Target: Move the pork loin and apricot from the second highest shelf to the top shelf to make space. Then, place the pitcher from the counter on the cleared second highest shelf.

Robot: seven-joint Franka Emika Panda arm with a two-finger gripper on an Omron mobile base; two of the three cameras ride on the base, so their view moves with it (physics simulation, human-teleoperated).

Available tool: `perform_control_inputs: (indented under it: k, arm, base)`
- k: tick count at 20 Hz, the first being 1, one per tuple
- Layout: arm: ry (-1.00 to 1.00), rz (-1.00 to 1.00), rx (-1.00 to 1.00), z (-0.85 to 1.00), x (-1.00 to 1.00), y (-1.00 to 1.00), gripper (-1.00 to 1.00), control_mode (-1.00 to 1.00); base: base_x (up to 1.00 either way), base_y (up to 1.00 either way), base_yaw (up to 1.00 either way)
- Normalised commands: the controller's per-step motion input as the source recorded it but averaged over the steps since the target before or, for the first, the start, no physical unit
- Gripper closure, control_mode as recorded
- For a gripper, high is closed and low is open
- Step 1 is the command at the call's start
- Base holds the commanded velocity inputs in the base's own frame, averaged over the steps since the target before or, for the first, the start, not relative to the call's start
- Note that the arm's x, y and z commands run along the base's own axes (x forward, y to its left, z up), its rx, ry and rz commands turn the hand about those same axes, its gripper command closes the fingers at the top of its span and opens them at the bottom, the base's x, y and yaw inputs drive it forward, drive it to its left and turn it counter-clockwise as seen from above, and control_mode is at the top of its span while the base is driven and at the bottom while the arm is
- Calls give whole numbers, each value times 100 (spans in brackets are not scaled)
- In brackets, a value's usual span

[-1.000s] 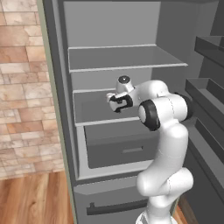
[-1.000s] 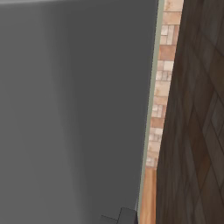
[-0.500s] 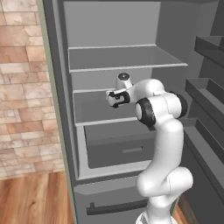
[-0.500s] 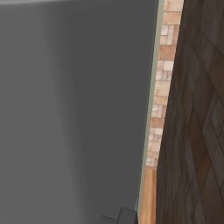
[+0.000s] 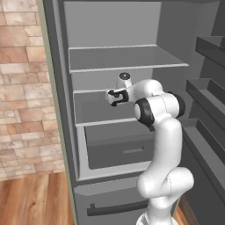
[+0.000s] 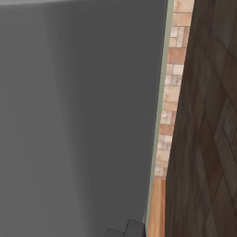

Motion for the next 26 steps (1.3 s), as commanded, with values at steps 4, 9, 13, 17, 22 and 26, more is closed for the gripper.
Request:
perform_control_inputs:
  k: [4,9,13,17,22,26]
  arm:
    - [-8,6,0,-9,0,0,100,-100]
    - [-1,9,-5,12,-35,25,100,-100]
    - [0,11,-12,38,-48,47,100,-100]
    - [0,9,-13,42,-75,51,100,-100]
    - [0,2,-12,24,-100,51,100,-100]
    - [-2,1,-9,37,-100,47,100,-100]
  base:
    - [0,0,0]
    - [0,0,0]
    - [0,0,0]
    - [0,0,0]
    - [0,0,0]
    - [0,0,0]
